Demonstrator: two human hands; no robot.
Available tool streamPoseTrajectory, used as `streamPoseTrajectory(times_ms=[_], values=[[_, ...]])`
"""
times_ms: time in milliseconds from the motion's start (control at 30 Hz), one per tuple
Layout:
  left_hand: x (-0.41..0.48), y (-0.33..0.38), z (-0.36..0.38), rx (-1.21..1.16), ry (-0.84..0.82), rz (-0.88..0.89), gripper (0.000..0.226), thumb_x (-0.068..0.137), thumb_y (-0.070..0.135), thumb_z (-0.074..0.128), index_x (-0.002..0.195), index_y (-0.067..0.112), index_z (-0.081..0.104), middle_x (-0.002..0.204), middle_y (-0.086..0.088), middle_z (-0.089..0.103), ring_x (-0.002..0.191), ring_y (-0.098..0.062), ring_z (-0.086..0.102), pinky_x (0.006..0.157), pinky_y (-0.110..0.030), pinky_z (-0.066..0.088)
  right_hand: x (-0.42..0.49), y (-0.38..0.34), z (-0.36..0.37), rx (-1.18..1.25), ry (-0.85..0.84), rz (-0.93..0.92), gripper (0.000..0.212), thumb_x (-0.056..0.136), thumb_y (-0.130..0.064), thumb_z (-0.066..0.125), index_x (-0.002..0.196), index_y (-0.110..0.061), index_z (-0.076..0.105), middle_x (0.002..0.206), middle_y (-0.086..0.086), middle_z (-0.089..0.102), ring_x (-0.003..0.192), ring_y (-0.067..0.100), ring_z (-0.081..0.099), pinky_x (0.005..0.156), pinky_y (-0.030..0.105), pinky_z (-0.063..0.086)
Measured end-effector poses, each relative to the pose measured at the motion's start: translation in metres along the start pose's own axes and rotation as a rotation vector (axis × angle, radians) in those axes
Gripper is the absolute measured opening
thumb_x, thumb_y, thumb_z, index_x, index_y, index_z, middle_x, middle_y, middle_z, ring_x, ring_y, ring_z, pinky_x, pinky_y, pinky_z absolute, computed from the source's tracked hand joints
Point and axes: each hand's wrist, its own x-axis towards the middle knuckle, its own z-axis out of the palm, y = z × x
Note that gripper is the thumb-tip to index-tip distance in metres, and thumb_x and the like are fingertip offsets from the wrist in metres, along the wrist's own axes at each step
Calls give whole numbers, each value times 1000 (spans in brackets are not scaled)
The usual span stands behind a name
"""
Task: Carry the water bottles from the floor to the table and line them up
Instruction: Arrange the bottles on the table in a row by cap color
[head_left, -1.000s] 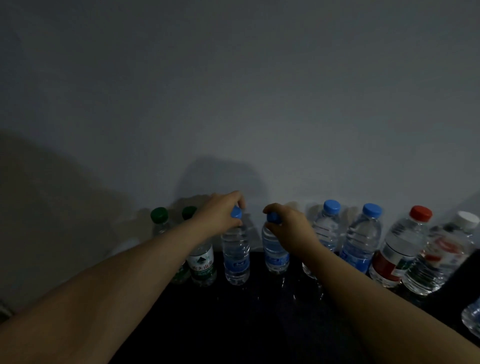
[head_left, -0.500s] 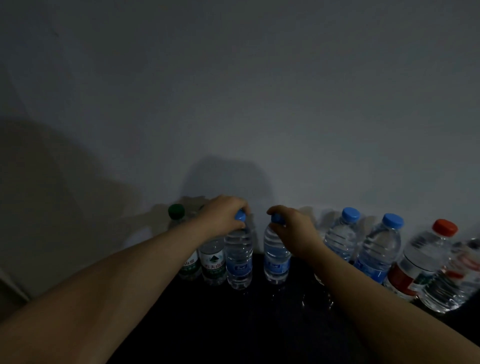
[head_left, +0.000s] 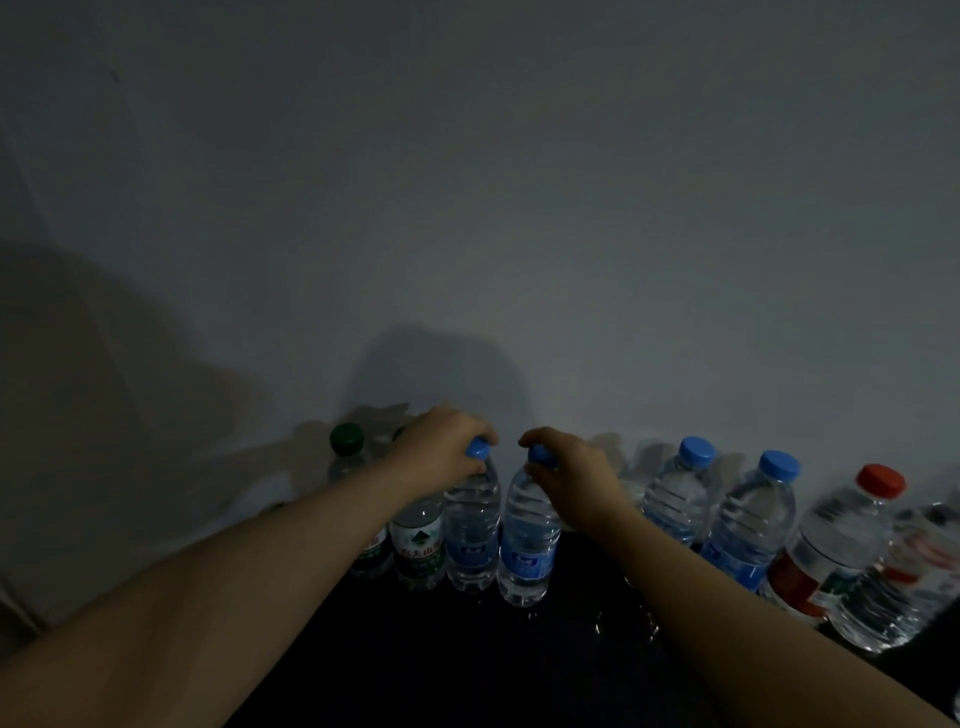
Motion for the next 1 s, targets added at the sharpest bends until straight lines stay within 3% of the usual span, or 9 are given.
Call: streamPoseTrajectory(times_ms=[200, 367, 500, 867, 1000], values=[[2, 2, 5, -51, -23, -37, 49, 83, 19, 67, 130, 20, 51, 131, -7, 55, 116, -23, 53, 87, -28, 41, 3, 3, 3, -3, 4, 12, 37, 90, -14, 57, 127, -15, 51, 127, 12, 55, 111, 26, 54, 89, 24, 41], [1, 0, 11, -50, 8, -25, 44, 85, 18, 64, 127, 19, 53, 126, -8, 59, 113, -24, 56, 88, -29, 42, 1, 8, 5, -67, -56, 11, 43, 86, -15, 62, 127, -20, 46, 123, 12, 55, 107, 26, 55, 82, 24, 40], [-2, 1, 15, -52, 24, -22, 33, 86, 13, 59, 120, 12, 57, 118, -11, 62, 105, -24, 58, 87, -32, 46, 6, 7, 3, -38, -25, 18, 37, 87, -14, 61, 122, -20, 50, 120, 11, 58, 105, 24, 56, 83, 23, 41], [-1, 2, 10, -51, -12, -16, 43, 87, 14, 59, 130, 17, 52, 129, -9, 57, 115, -24, 54, 92, -32, 43, 7, 10, 5, -27, 20, -28, 37, 87, -12, 61, 122, -16, 54, 119, 11, 60, 103, 22, 56, 80, 19, 38], [6, 2, 6, -31, -61, -26, 41, 86, 14, 61, 127, 16, 54, 127, -10, 58, 113, -24, 54, 87, -28, 41, 7, 12, 6, -24, 18, -53, 37, 88, -14, 60, 124, -17, 53, 121, 8, 60, 98, 13, 53, 79, 16, 35]])
